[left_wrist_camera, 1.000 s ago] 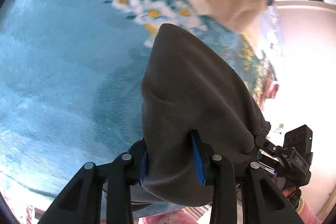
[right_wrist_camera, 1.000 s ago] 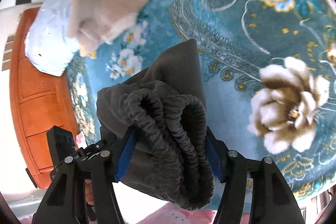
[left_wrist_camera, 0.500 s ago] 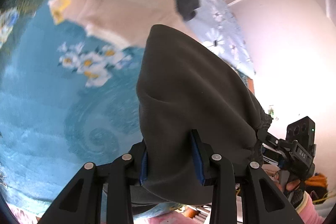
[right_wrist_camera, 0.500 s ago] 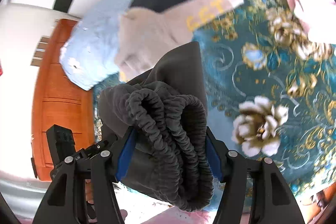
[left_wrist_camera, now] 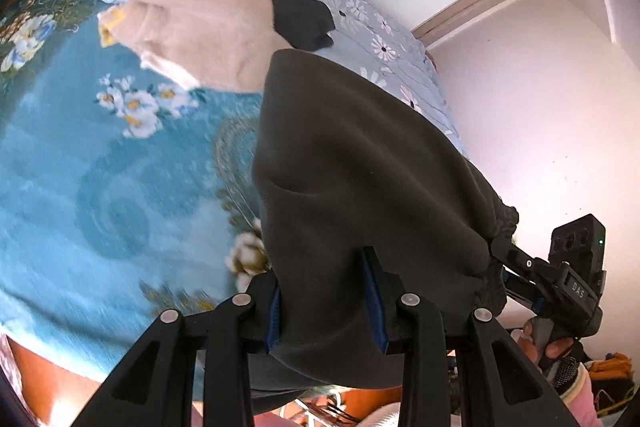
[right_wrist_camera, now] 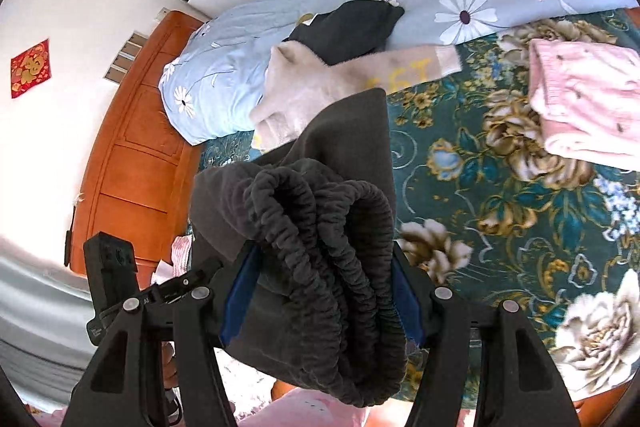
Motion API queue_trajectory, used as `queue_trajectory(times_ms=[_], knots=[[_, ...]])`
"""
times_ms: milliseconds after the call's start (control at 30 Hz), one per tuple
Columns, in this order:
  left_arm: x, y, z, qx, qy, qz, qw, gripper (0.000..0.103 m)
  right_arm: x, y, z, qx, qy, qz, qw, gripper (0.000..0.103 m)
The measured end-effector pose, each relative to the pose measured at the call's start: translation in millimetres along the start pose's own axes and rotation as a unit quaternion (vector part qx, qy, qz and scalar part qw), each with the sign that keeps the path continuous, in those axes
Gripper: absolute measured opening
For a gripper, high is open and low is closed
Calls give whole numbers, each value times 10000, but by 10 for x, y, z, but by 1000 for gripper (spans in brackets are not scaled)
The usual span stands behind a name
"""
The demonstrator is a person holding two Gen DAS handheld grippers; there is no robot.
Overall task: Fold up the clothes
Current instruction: 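Carry the sweatpants with both grippers over the pink garment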
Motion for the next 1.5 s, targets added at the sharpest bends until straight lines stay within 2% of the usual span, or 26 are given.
queue_trajectory(times_ms=[167, 300, 600, 700, 767, 1000, 1200, 1367, 1500], knots=[[-196, 37, -134, -25, -123, -23, 9999, 36, -67, 198, -105, -120, -109, 89, 9998, 64], [-320, 17, -130, 50, -278, -160, 9995, 36, -92, 346, -127, -324, -232, -2, 9992, 64], [-700, -229, -218, 722, -751, -769, 9916, 36, -242, 764, -268, -748, -716, -639, 9926, 64], [-765, -375, -286, 983, -762, -770, 9892, 36, -294, 906, -330, -865, -885, -865, 9885, 64], [-861, -455, -341, 1138, -966, -772, 9858, 36, -397, 964, -370, -890, -1044, -946, 9860, 64], [-1169, -804, -363, 1405, -1208, -694, 9802, 36, -788, 1089, -399, -1044, -1471, -1001, 9785, 64], [-1573, -1249, -326, 1543, -1395, -506, 9768, 36, -1398, 1199, -274, -1110, -1683, -863, 9757, 64], [-2047, -1916, -289, 1537, -1405, -147, 9780, 36, -2181, 1260, -88, -1082, -1876, -606, 9744, 64], [-2341, -2518, -296, 1608, -1184, 126, 9798, 36, -2886, 1291, 102, -923, -1985, -513, 9744, 64]])
Point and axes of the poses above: each gripper's, at about its wrist camera, not at the fingertips, and y roughly against the way its jaws point, x to its left, z to its top, the point moved 10 cm from there along -y, roughly the way its jaws point, and after that the axes turned 15 degrees about y, right-handed, at the moved point
